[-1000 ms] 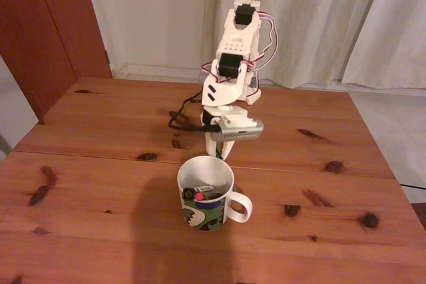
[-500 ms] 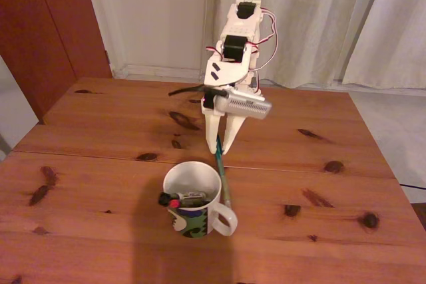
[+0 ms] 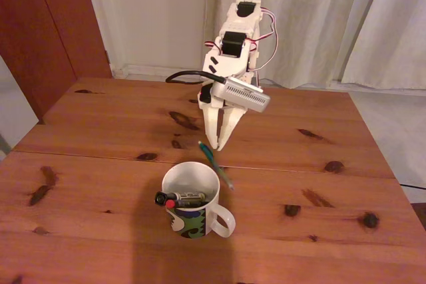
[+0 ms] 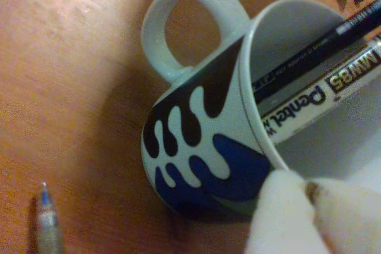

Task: Clean up the desk and place the pens and markers into the cup

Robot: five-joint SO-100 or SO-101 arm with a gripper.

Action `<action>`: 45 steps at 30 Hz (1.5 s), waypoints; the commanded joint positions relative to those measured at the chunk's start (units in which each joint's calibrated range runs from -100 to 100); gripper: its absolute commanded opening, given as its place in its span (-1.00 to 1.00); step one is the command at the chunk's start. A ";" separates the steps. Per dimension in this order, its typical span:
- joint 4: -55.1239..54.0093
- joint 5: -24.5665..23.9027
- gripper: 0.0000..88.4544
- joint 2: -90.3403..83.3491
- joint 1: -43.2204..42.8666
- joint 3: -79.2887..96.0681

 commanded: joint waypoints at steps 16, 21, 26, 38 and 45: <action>-0.82 2.15 -0.98 -3.19 -0.32 16.11; -0.82 2.15 -0.97 -3.10 -0.24 18.90; -0.82 2.20 -0.86 -2.94 -0.24 19.35; -1.42 3.15 -0.69 1.45 0.40 19.35; -1.34 3.41 -0.69 1.61 0.40 22.15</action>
